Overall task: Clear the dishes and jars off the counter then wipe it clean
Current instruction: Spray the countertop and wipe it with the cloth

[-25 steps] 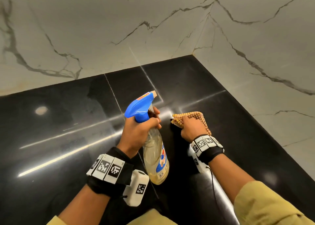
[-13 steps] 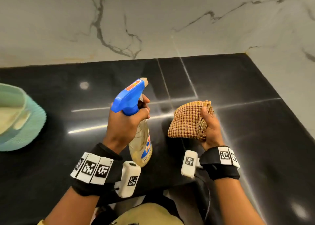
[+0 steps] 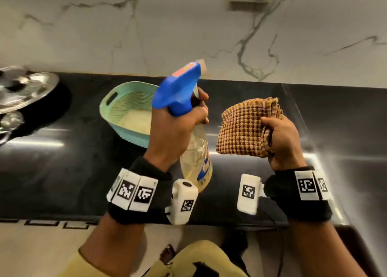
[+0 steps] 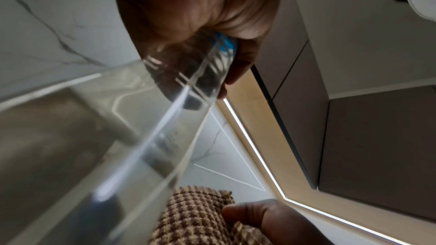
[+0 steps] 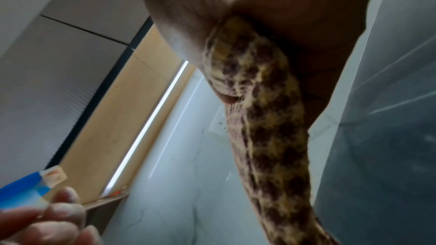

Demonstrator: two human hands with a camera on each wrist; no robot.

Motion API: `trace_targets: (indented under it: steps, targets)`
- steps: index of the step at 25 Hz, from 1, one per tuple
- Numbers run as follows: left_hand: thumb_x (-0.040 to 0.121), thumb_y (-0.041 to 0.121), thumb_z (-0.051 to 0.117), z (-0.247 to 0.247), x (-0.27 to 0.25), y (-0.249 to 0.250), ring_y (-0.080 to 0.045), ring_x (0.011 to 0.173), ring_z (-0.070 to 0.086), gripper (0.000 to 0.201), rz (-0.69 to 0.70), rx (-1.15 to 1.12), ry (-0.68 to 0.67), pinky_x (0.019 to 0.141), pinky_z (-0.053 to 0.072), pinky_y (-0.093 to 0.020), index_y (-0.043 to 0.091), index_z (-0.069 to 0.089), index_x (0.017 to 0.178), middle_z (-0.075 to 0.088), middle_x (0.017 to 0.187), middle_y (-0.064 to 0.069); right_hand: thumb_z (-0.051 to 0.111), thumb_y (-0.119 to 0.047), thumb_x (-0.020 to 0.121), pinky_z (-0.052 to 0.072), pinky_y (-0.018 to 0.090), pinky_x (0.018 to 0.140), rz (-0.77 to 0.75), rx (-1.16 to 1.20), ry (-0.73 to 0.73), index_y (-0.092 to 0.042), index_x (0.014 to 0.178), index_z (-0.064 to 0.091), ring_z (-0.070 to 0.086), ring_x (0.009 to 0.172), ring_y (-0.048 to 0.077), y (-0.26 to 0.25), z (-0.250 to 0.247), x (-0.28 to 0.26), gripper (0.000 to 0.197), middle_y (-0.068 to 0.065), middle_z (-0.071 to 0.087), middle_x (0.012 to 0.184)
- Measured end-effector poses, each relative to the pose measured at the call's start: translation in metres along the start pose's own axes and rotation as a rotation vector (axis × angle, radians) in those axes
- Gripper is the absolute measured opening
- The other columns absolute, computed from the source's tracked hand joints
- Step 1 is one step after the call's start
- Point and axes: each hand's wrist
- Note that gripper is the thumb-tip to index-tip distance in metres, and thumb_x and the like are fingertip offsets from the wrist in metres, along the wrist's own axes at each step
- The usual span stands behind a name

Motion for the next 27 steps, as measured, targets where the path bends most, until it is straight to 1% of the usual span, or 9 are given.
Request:
trace_targets:
  steps: [4,7,10,12,15,19,21,23,27]
  targets:
    - [0.077,-0.006,0.06,-0.068,0.034,0.05,-0.023,0.07,0.059,0.016,0.087,0.021,0.013,0.067,0.052,-0.034,0.005,0.058,0.089,0.063,0.086,-0.007,0.051,0.003,0.087,0.058,0.042,0.079,-0.09,-0.01,-0.041,-0.007,0.107,0.056,0.068,0.094,0.027,-0.006,0.082,-0.02,0.023,0.015,0.066,0.107]
    - [0.077,0.001,0.064,-0.104,0.075,0.072,-0.02,0.078,0.061,0.018,0.143,0.196,-0.021,0.073,0.054,-0.033,0.013,0.06,0.089,0.063,0.089,-0.002,0.052,0.005,0.081,0.058,0.036,0.073,-0.139,-0.014,-0.06,-0.008,0.114,0.047,0.065,0.092,0.019,-0.011,0.136,-0.018,0.036,0.008,0.061,0.105]
    - [0.079,0.01,0.07,-0.134,0.103,0.065,-0.01,0.085,0.063,0.019,0.124,0.396,-0.056,0.086,0.054,-0.031,0.022,0.061,0.091,0.065,0.091,0.004,0.051,0.001,0.083,0.054,0.039,0.088,-0.128,-0.142,-0.076,-0.014,0.122,0.04,0.06,0.098,0.017,-0.006,0.183,-0.006,0.043,0.003,0.058,0.108]
    - [0.08,0.012,0.074,-0.153,0.115,0.051,-0.009,0.083,0.063,0.019,0.093,0.435,-0.056,0.089,0.054,-0.034,0.024,0.062,0.09,0.067,0.091,-0.002,0.049,-0.005,0.084,0.047,0.041,0.1,-0.1,-0.295,-0.085,-0.014,0.13,0.037,0.058,0.11,0.025,0.002,0.212,0.002,0.048,0.01,0.057,0.121]
    - [0.08,0.012,0.076,-0.175,0.123,0.026,-0.018,0.084,0.065,0.021,0.04,0.461,-0.047,0.09,0.054,-0.038,0.014,0.064,0.098,0.067,0.096,-0.021,0.047,-0.009,0.088,0.042,0.037,0.098,-0.06,-0.475,-0.081,-0.017,0.133,0.034,0.055,0.116,0.031,0.015,0.244,0.01,0.048,0.014,0.055,0.128]
    - [0.08,0.011,0.076,-0.194,0.126,-0.003,-0.028,0.091,0.067,0.029,-0.056,0.482,-0.079,0.089,0.055,-0.036,0.014,0.064,0.105,0.067,0.093,-0.015,0.044,-0.007,0.092,0.04,0.035,0.095,0.019,-0.46,-0.071,-0.014,0.141,0.028,0.051,0.121,0.034,0.034,0.266,0.021,0.052,0.018,0.052,0.134]
    - [0.079,0.009,0.076,-0.202,0.123,-0.016,-0.025,0.088,0.067,0.029,-0.096,0.467,-0.093,0.089,0.054,-0.032,0.016,0.063,0.104,0.066,0.089,-0.01,0.044,-0.009,0.093,0.042,0.038,0.096,0.075,-0.689,-0.052,-0.011,0.143,0.027,0.051,0.122,0.038,0.049,0.264,0.026,0.053,0.021,0.051,0.134]
    - [0.08,0.007,0.075,-0.208,0.119,-0.027,-0.013,0.08,0.065,0.029,-0.122,0.459,-0.081,0.086,0.053,-0.027,0.014,0.063,0.105,0.065,0.083,-0.004,0.047,-0.01,0.093,0.043,0.041,0.095,0.072,-1.031,-0.072,-0.006,0.138,0.034,0.052,0.121,0.039,0.065,0.259,0.03,0.046,0.022,0.053,0.132]
    - [0.081,0.007,0.074,-0.217,0.118,-0.036,-0.01,0.078,0.063,0.031,-0.114,0.453,-0.056,0.082,0.052,-0.021,0.012,0.062,0.109,0.063,0.082,-0.002,0.048,-0.007,0.093,0.048,0.041,0.091,-0.073,-1.323,-0.055,0.0,0.127,0.048,0.056,0.116,0.037,0.074,0.254,0.032,0.035,0.024,0.057,0.125]
Point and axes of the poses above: each hand's wrist, its own x-axis towards the middle knuckle, its own z-axis out of the palm, y = z × x
